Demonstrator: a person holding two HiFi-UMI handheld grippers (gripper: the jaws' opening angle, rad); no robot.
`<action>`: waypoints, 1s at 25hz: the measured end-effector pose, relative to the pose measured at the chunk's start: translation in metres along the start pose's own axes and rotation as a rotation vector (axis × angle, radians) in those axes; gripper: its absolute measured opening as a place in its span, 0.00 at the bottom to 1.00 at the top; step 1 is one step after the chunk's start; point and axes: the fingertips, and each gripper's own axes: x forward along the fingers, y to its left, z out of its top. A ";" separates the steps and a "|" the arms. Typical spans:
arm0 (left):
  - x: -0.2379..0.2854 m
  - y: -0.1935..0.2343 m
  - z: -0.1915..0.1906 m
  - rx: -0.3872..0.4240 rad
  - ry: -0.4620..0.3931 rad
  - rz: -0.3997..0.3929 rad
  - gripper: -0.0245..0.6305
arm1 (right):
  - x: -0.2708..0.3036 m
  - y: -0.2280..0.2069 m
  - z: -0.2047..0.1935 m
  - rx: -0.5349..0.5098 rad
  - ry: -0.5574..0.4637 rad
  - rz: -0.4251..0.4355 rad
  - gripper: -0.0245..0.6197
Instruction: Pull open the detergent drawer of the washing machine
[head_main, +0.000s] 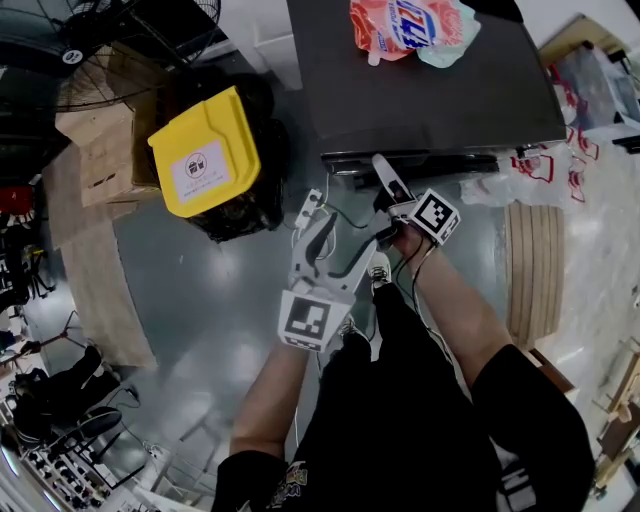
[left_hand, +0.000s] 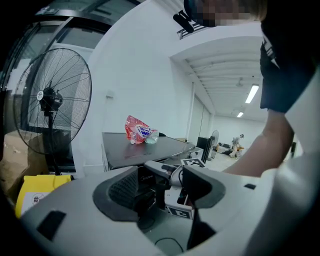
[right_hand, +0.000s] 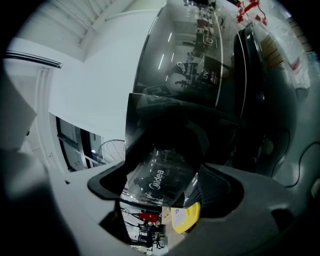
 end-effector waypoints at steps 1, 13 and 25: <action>-0.002 -0.001 -0.001 0.000 -0.002 0.002 0.43 | -0.005 -0.001 -0.002 -0.006 0.002 0.005 0.73; -0.008 -0.020 -0.003 0.017 -0.025 -0.021 0.43 | -0.047 -0.002 -0.022 -0.061 0.027 0.038 0.73; -0.040 -0.048 -0.025 0.025 -0.035 -0.054 0.43 | -0.092 0.007 -0.045 -0.146 0.015 0.142 0.73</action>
